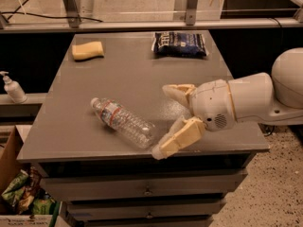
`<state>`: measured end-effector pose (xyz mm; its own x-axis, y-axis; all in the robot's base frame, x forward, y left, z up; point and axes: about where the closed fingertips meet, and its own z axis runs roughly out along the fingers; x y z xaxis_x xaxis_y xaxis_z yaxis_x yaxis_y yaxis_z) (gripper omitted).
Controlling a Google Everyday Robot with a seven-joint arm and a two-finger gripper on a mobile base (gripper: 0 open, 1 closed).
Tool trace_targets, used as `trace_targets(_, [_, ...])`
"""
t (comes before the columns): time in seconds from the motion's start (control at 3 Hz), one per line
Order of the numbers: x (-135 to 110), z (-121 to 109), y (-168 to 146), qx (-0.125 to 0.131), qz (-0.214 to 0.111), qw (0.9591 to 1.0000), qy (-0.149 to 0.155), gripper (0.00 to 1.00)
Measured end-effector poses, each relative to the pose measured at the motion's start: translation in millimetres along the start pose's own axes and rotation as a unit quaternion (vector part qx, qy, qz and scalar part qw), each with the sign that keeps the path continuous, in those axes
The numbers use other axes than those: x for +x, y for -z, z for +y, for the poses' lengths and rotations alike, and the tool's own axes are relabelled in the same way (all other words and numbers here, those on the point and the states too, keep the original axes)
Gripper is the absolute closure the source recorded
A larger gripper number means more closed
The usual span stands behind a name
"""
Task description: Move water bottle near blue chip bag
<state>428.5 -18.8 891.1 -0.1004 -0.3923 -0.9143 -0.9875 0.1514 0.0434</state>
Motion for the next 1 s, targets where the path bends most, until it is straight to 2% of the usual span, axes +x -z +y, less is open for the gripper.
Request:
trace_targets(0.33, [3, 5, -25, 0.015, 0.007, 0.9999, -0.003, 0.00])
trace_targets(0.67, [5, 5, -52, 0.017, 0.006, 0.9998, -0.007, 0.00])
trace_targets(1.0, [8, -3, -68, 0.023, 0.005, 0.9997, -0.008, 0.00])
